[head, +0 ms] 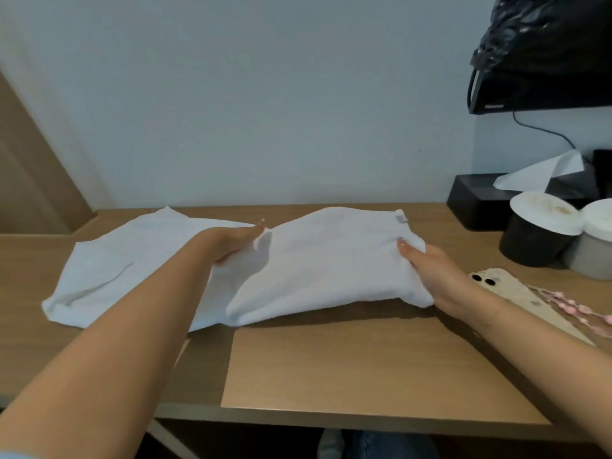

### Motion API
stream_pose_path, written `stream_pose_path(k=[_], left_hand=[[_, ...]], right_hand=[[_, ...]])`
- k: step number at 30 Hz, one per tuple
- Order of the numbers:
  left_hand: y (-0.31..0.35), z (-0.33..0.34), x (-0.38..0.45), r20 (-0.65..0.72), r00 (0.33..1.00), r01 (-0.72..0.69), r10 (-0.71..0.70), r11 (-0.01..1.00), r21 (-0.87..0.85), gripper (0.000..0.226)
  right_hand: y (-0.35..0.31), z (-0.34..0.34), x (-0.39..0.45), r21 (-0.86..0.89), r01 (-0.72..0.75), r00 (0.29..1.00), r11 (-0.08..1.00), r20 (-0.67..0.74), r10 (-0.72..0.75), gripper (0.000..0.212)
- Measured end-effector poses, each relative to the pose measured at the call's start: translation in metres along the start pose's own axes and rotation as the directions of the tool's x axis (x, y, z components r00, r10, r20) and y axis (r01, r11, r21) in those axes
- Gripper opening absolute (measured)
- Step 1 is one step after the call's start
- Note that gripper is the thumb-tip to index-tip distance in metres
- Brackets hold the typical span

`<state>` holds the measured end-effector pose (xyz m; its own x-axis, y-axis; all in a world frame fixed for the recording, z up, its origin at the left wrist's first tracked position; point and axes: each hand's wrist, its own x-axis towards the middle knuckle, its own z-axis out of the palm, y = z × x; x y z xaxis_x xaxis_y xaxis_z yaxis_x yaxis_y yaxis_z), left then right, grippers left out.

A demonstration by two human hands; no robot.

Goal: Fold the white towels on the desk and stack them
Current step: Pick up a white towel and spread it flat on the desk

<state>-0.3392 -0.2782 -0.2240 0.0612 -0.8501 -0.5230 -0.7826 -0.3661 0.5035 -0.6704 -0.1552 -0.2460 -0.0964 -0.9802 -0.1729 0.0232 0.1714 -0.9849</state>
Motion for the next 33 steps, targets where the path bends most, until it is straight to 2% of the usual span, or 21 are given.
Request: stream_pose_path(k=[2, 4, 6, 8, 10, 12, 14, 15, 17, 18, 19, 21, 22, 24, 27, 31, 33], left_hand=[[0.000, -0.004, 0.006, 0.011, 0.999, -0.033, 0.033, 0.999, -0.008, 0.077], [0.002, -0.006, 0.005, 0.014, 0.999, -0.045, 0.044, 0.999, 0.016, 0.077], [0.000, -0.004, 0.007, 0.002, 0.999, -0.040, 0.040, 0.999, 0.030, 0.071], [-0.001, 0.005, 0.010, -0.048, 0.998, -0.033, 0.039, 0.992, 0.121, 0.067], [-0.001, 0.020, 0.008, -0.180, 0.977, -0.063, 0.113, 0.962, 0.264, 0.058], [0.000, 0.030, 0.002, -0.277, 0.937, -0.128, 0.214, 0.946, 0.298, 0.054], [-0.005, 0.037, -0.010, -0.344, 0.891, -0.189, 0.295, 0.932, 0.310, 0.055], [-0.010, 0.042, -0.020, -0.369, 0.855, -0.235, 0.365, 0.906, 0.352, 0.055], [-0.021, 0.059, -0.038, -0.391, 0.774, -0.325, 0.498, 0.843, 0.429, 0.054], [-0.027, 0.068, -0.047, -0.357, 0.765, -0.345, 0.536, 0.809, 0.476, 0.056], [-0.033, 0.078, -0.053, -0.284, 0.785, -0.345, 0.551, 0.769, 0.539, 0.058], [-0.045, 0.093, -0.054, -0.118, 0.852, -0.326, 0.510, 0.694, 0.642, 0.066], [-0.051, 0.096, -0.052, -0.078, 0.872, -0.325, 0.483, 0.691, 0.646, 0.069], [-0.059, 0.094, -0.045, -0.094, 0.868, -0.338, 0.487, 0.719, 0.607, 0.081], [-0.061, 0.090, -0.035, -0.184, 0.825, -0.343, 0.535, 0.731, 0.590, 0.093], [-0.056, 0.088, -0.039, -0.191, 0.813, -0.365, 0.551, 0.736, 0.571, 0.072], [-0.056, 0.086, -0.051, -0.204, 0.794, -0.425, 0.573, 0.763, 0.487, 0.059]], right_hand=[[-0.003, -0.012, 0.002, 0.023, -0.193, 0.981, 0.981, 0.029, 0.193, 0.017], [-0.004, -0.022, -0.004, 0.012, -0.390, 0.920, 0.921, 0.058, 0.388, 0.018], [-0.003, -0.031, -0.011, -0.039, -0.458, 0.886, 0.888, 0.056, 0.460, 0.025], [0.001, -0.042, -0.011, -0.169, -0.390, 0.919, 0.905, -0.008, 0.394, 0.034], [0.006, -0.048, -0.011, -0.445, -0.230, 0.973, 0.865, -0.101, 0.207, 0.042], [0.008, -0.049, -0.014, -0.727, -0.077, 0.992, 0.683, -0.126, -0.022, 0.058], [0.013, -0.051, -0.018, -0.909, 0.024, 0.968, 0.417, -0.083, -0.237, 0.073], [0.016, -0.049, -0.019, -0.947, 0.085, 0.940, 0.311, -0.027, -0.340, 0.070], [0.021, -0.040, -0.022, -0.942, 0.239, 0.885, 0.235, 0.112, -0.453, 0.058], [0.022, -0.033, -0.024, -0.919, 0.313, 0.873, 0.241, 0.179, -0.454, 0.055], [0.022, -0.026, -0.026, -0.889, 0.376, 0.872, 0.260, 0.244, -0.424, 0.053], [0.024, -0.011, -0.026, -0.832, 0.446, 0.888, 0.330, 0.367, -0.277, 0.059], [0.026, -0.005, -0.026, -0.817, 0.449, 0.894, 0.362, 0.412, -0.177, 0.065], [0.035, 0.003, -0.023, -0.838, 0.456, 0.884, 0.300, 0.466, -0.044, 0.071], [0.045, -0.002, -0.022, -0.853, 0.484, 0.873, 0.198, 0.486, -0.042, 0.072], [0.039, -0.009, -0.021, -0.846, 0.498, 0.857, 0.190, 0.514, 0.042, 0.074], [0.031, -0.008, -0.020, -0.853, 0.476, 0.862, 0.213, 0.501, 0.080, 0.074]])
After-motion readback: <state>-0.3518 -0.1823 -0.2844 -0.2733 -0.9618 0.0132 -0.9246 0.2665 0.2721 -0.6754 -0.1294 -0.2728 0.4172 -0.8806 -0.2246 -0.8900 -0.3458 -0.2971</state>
